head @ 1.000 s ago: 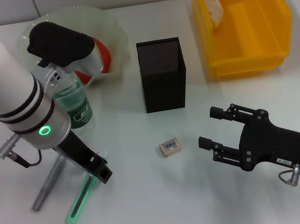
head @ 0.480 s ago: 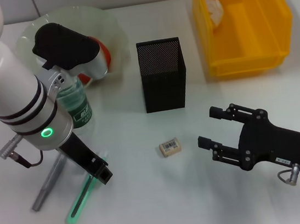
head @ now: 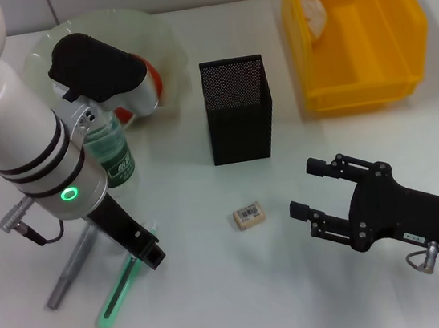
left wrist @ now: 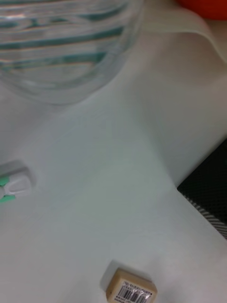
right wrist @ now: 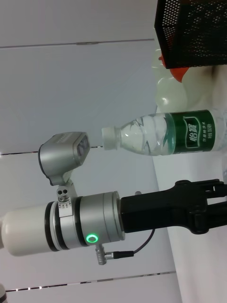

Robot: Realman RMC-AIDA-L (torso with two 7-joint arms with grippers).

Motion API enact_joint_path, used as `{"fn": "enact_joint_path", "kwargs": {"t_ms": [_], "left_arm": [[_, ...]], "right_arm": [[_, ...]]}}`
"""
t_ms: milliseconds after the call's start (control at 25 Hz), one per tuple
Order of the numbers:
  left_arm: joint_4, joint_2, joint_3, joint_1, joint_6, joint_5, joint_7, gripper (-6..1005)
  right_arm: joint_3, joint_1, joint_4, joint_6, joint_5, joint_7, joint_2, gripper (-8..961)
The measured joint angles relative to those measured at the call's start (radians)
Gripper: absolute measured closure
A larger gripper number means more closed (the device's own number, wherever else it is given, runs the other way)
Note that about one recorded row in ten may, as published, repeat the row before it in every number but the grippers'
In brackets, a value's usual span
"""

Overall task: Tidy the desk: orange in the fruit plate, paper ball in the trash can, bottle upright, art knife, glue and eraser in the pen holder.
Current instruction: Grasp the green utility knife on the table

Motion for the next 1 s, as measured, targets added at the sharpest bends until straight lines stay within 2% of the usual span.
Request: {"fn": "enact_joint_path", "kwargs": {"t_ms": [1000], "left_arm": [[-0.027,0.0,0.0,-0.005,-0.013,0.003,0.008,568]], "right_arm": [[0.0,0.002,0.005,-0.001,0.0,0.0,0.0,275]]}}
